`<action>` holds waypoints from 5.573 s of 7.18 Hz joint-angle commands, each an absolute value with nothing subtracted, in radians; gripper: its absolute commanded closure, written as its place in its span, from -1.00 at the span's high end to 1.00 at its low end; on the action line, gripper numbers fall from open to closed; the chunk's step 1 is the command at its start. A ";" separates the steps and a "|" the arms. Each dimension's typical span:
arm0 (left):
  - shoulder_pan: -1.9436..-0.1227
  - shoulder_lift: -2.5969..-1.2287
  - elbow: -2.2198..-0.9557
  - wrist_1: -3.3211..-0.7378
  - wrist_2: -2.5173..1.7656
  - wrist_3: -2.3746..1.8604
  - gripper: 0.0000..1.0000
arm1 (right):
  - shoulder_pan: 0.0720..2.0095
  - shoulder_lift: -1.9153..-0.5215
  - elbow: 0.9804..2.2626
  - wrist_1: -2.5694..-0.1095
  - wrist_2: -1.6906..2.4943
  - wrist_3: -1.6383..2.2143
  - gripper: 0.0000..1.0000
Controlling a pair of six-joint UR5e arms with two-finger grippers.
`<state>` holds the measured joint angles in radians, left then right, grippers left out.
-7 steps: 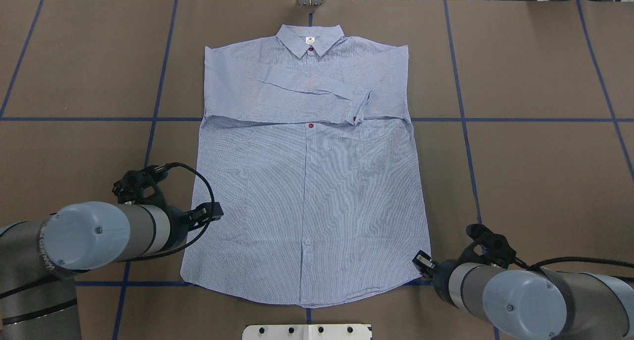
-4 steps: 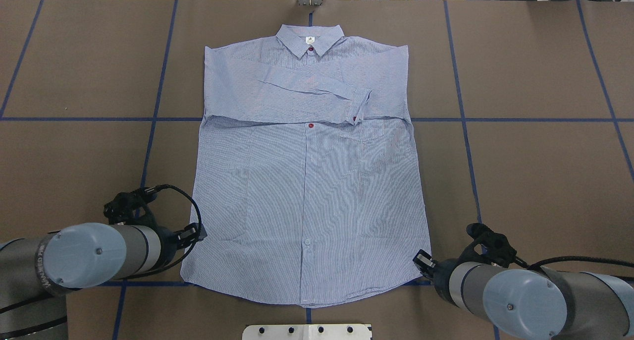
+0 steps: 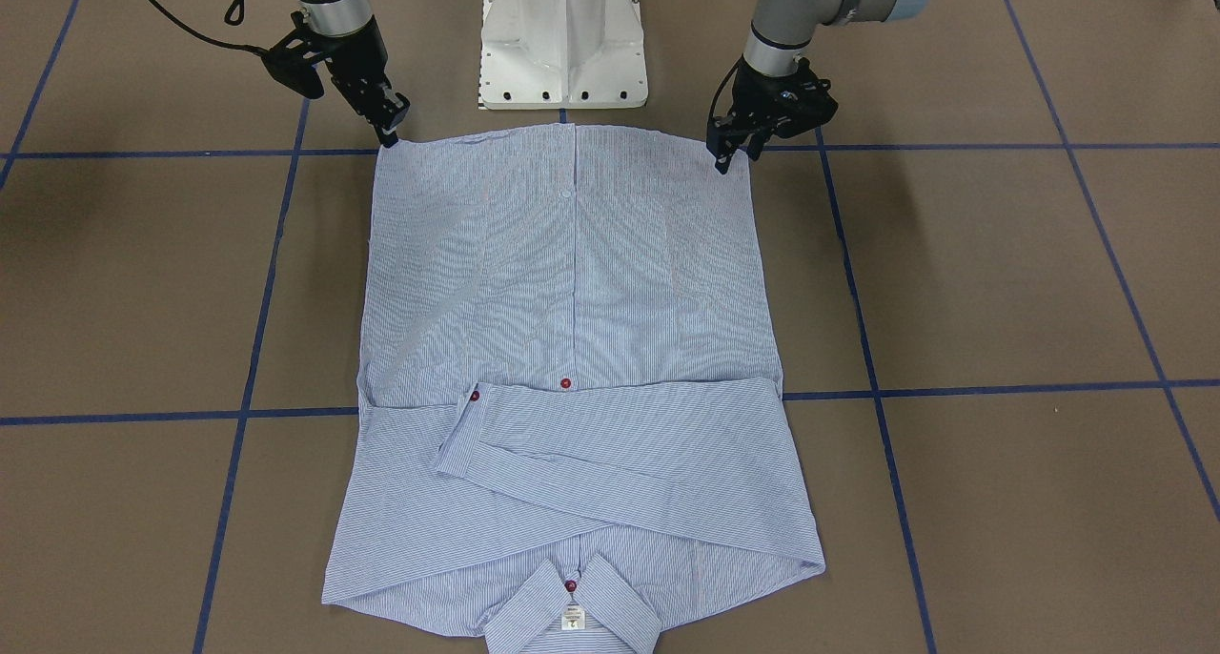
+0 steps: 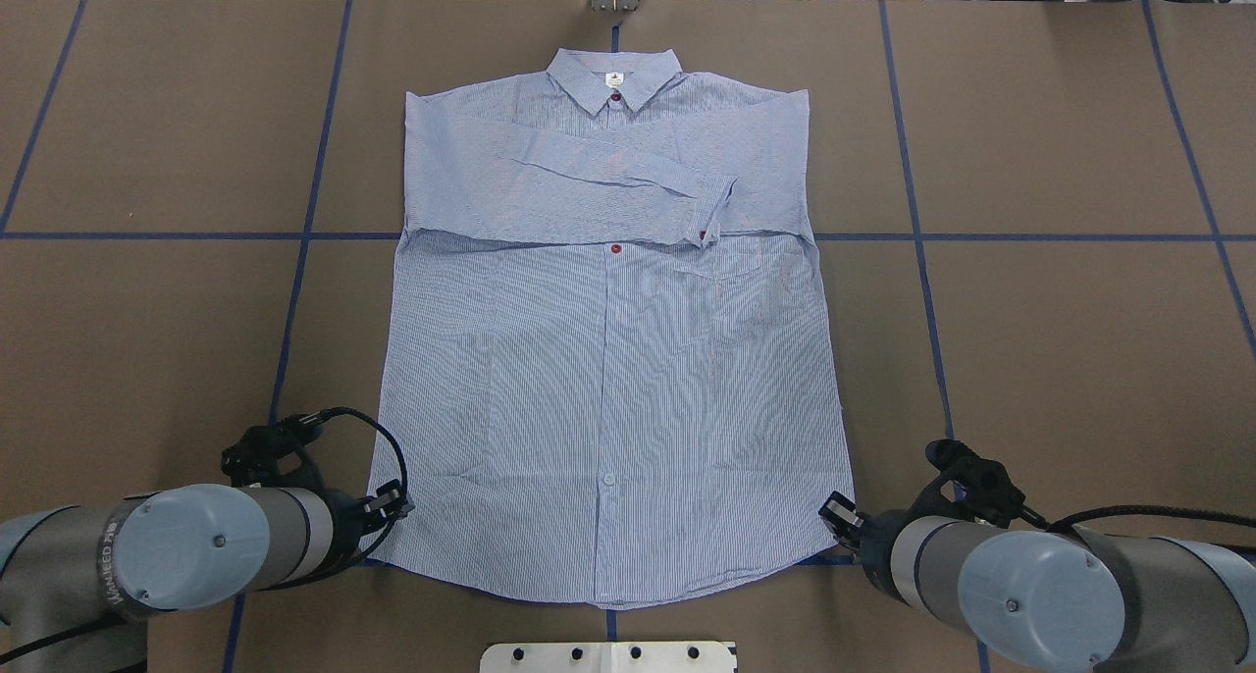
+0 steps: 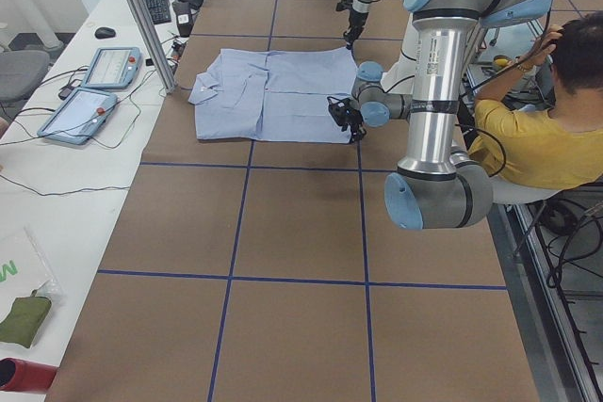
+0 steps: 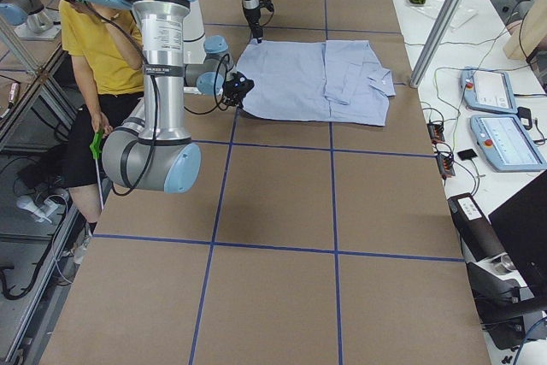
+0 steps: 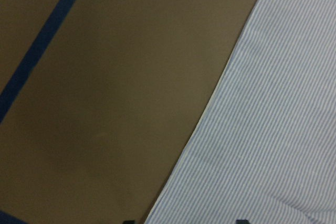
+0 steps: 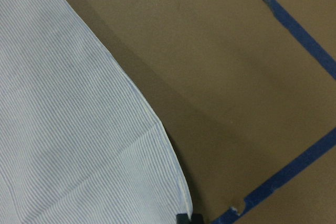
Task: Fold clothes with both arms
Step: 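Move the left gripper down to the hem corner nearest it and grasp, then grasp both hem corners and lift them toward the collar with both grippers, then lay the hem over the collar edge and open both grippers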
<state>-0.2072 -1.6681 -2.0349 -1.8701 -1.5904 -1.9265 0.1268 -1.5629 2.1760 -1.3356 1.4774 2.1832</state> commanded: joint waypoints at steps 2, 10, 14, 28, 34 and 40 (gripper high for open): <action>-0.201 -1.652 -2.034 -1.873 -1.589 -1.934 0.25 | 0.129 -1.563 2.175 -1.336 1.477 2.183 -1.00; -0.178 -1.624 -2.046 -1.891 -1.589 -1.954 -0.76 | 0.129 -1.566 2.172 -1.336 1.477 2.184 -1.00; -0.186 -1.580 -2.141 -1.890 -1.585 -1.976 -1.00 | 0.130 -1.566 2.171 -1.336 1.476 2.184 -1.00; -0.829 -1.897 -1.889 -2.129 -1.784 -1.887 -1.00 | 0.719 -1.136 1.937 -1.413 1.494 2.172 -1.00; -0.881 -2.121 -1.383 -2.422 -1.775 -1.891 -1.00 | 0.798 -0.895 1.378 -1.157 1.519 2.157 -1.00; -0.882 -2.273 -1.006 -2.554 -1.660 -1.715 -0.08 | 0.799 -0.821 1.144 -0.997 1.517 2.098 -1.00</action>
<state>-0.8809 -2.2662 -1.0402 -2.5462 -1.6823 -1.7510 0.7953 -0.8289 1.1675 -1.0213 1.5166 2.1013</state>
